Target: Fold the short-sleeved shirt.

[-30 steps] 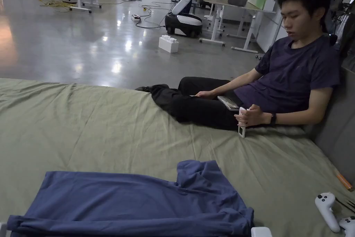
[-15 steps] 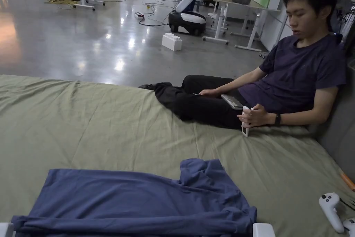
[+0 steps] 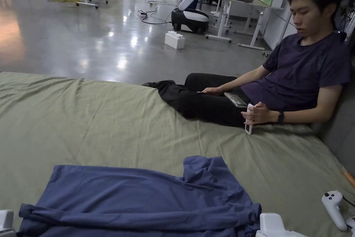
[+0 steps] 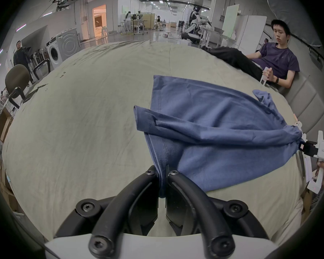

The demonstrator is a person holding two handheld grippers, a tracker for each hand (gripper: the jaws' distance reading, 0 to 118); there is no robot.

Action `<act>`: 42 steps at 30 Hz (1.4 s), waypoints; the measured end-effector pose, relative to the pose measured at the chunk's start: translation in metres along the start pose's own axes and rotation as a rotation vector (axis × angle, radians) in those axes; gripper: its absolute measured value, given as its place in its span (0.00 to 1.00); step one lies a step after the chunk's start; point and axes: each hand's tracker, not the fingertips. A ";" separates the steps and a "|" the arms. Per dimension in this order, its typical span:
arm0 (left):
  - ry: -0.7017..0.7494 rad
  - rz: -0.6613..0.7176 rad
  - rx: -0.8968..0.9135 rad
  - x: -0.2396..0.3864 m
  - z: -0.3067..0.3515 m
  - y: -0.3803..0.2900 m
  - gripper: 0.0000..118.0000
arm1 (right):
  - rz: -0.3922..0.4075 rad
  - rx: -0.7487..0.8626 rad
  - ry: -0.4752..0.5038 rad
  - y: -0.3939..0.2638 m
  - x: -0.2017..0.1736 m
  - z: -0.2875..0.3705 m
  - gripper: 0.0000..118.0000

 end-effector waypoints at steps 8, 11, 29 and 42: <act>-0.071 0.026 0.082 -0.004 0.036 0.027 0.05 | -0.001 0.065 0.031 0.030 0.011 0.039 0.04; -0.075 0.034 0.106 -0.010 0.053 0.034 0.05 | 0.005 0.091 0.042 0.039 0.013 0.060 0.04; -0.031 0.059 -0.012 -0.049 0.105 -0.091 0.05 | 0.068 -0.047 0.037 -0.080 0.000 0.115 0.04; 0.032 0.029 -0.122 -0.052 0.050 -0.132 0.08 | 0.129 -0.085 -0.029 -0.143 -0.023 0.068 0.23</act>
